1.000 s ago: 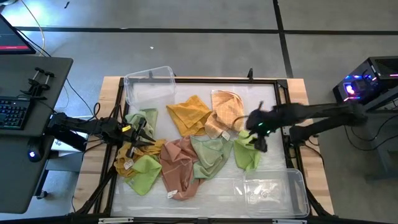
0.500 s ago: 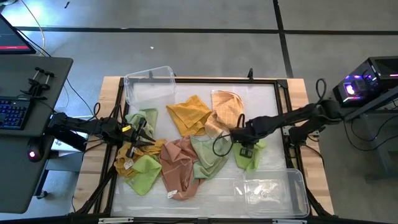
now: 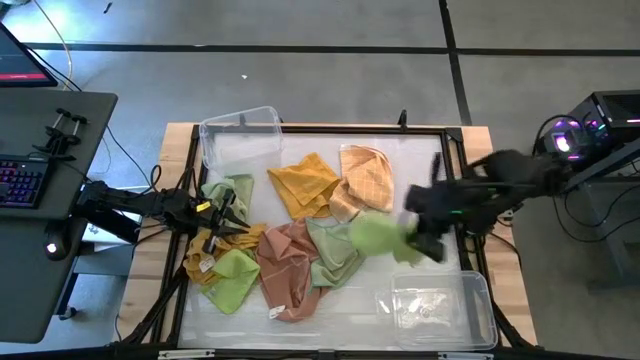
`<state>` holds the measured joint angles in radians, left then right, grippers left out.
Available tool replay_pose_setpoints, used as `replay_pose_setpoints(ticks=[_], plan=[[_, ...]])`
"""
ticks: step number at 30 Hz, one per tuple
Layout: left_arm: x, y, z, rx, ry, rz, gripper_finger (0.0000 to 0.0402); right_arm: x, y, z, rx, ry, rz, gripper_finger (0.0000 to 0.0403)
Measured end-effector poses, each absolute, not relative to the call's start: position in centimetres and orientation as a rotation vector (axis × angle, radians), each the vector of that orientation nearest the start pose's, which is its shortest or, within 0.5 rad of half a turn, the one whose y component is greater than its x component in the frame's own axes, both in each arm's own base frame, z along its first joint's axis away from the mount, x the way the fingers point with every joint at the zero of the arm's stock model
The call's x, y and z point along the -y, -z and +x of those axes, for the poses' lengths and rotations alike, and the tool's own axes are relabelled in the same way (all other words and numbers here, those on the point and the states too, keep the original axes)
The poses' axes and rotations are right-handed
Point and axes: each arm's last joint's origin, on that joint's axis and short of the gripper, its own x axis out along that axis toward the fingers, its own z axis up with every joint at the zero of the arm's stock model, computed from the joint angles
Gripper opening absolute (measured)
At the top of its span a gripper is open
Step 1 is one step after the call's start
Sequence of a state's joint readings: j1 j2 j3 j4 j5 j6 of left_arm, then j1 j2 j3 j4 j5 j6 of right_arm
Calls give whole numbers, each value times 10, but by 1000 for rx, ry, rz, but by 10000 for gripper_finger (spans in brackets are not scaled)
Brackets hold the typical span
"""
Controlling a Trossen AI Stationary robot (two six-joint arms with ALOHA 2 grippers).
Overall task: Sort towels by color in basket
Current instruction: Put the right light green microfiber towel into the bottom transparent bin, then put the right green microfiber towel into the bottom transparent bin
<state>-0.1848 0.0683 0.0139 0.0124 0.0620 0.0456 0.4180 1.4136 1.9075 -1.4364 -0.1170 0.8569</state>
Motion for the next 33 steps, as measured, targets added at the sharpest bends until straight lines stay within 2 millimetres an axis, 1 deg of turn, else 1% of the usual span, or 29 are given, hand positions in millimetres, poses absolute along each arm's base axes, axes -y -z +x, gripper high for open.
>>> replay_pose_setpoints(ticks=[2, 4, 7, 10, 13, 15, 17, 19, 22, 25, 28, 31, 33], plan=[[20, -164, 99, -36, 248, 48, 46, -106, -465, 186, -1151, -107, 710, 5], [20, -164, 99, -36, 248, 48, 46, -118, -466, 170, -1252, -103, 745, 4], [20, -164, 99, -36, 248, 48, 46, -139, -461, 154, -1355, -127, 749, 4], [20, -164, 99, -36, 248, 48, 46, -158, -447, 148, -1424, -111, 705, 5], [20, -164, 99, -36, 248, 48, 46, -170, -427, 150, -1471, -43, 648, 7], [20, -164, 99, -36, 248, 48, 46, -176, -413, 155, -1481, -18, 627, 12], [20, -164, 99, -36, 249, 48, 46, -182, -400, 163, -1484, -25, 642, 22], [20, -164, 99, -36, 249, 48, 46, -187, -389, 170, -1503, -54, 688, 40], [20, -164, 99, -36, 251, 48, 46, -194, -376, 175, -1546, -82, 751, 81], [20, -164, 99, -36, 252, 48, 46, -199, -373, 178, -1540, -97, 805, 125], [20, -164, 99, -36, 252, 48, 46, -198, -380, 178, -1532, -102, 835, 157], [20, -164, 99, -36, 251, 48, 46, -191, -390, 181, -1481, -68, 861, 170], [20, -164, 99, -36, 251, 48, 46, -184, -391, 184, -1442, -13, 853, 171]])
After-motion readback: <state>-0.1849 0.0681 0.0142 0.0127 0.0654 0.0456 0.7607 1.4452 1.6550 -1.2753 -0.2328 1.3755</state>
